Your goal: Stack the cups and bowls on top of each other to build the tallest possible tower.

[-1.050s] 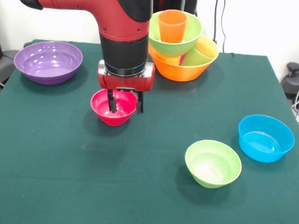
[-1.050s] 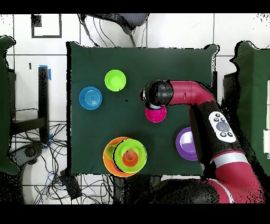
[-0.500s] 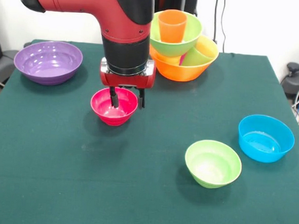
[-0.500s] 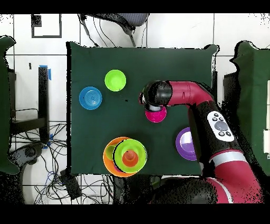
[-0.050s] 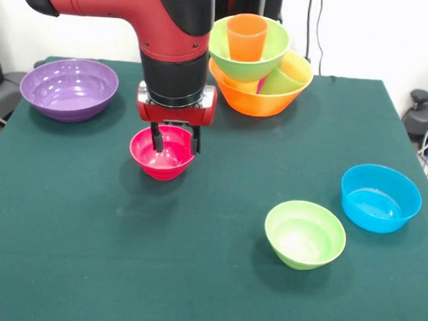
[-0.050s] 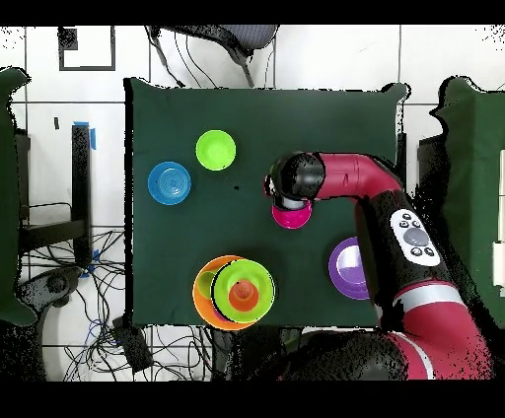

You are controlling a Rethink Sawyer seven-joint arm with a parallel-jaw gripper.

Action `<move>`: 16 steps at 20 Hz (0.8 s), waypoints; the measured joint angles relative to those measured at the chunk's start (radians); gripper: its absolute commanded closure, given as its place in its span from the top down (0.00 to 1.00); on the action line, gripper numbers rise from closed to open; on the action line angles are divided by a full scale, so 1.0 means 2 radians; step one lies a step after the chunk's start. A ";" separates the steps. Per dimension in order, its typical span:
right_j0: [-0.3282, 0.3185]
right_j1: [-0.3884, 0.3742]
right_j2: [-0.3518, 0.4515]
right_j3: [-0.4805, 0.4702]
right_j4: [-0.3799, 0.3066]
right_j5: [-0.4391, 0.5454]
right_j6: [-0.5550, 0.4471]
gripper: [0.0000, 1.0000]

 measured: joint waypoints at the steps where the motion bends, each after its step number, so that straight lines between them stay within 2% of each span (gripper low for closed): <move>1: 0.000 0.001 -0.001 0.000 -0.002 0.000 0.000 1.00; 7: 0.000 0.019 -0.006 0.000 -0.019 0.000 0.000 1.00; 16: 0.000 0.039 -0.006 0.000 -0.024 0.000 0.000 1.00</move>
